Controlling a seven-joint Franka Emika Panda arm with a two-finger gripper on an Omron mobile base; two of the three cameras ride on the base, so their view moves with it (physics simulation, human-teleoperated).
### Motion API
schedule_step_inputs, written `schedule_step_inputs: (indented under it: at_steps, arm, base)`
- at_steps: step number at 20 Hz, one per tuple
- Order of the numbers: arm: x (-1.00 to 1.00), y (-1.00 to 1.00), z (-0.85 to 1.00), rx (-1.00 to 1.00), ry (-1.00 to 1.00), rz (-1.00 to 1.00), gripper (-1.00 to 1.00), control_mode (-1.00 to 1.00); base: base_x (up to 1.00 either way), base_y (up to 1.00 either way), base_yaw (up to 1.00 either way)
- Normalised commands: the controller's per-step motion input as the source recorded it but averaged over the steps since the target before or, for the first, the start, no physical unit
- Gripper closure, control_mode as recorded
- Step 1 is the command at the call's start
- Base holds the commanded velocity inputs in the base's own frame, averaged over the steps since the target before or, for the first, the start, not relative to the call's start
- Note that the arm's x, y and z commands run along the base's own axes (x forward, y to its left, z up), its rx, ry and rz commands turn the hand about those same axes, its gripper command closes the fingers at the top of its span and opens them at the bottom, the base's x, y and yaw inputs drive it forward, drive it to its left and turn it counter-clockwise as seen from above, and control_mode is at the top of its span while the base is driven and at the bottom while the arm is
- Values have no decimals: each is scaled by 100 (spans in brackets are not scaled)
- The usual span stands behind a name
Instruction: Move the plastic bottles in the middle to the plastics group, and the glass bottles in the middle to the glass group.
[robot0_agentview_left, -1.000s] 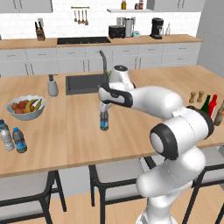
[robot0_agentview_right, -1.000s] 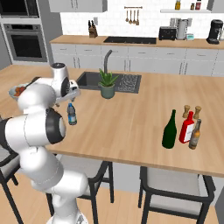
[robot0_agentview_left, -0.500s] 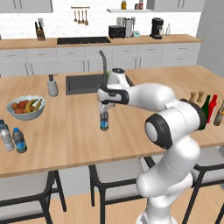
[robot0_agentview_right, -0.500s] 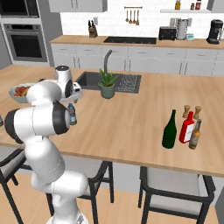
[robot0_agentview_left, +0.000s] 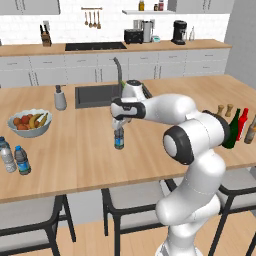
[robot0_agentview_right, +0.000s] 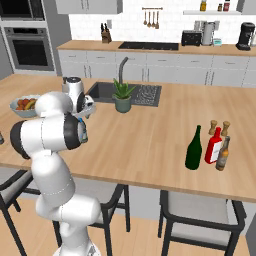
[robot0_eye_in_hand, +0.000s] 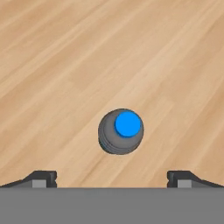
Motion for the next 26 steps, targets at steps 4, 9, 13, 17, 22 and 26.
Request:
schedule_step_inputs:
  at_steps: [4,9,13,17,22,26]
  arm:
    - [2,17,-4,-1,0,-1,-100,-100]
    - [5,20,0,-1,0,-1,-100,-100]
    - [13,-4,0,0,0,0,-100,-100]
    - [30,-12,0,0,4,-1,-100,-100]
    - [15,0,0,0,13,-5,-100,-100]
    - [0,9,0,-2,14,-18,-100,-100]
  base:
    - [0,0,0]
    - [0,0,0]
    - [0,0,0]
    - [0,0,0]
    - [0,0,0]
    - [0,0,0]
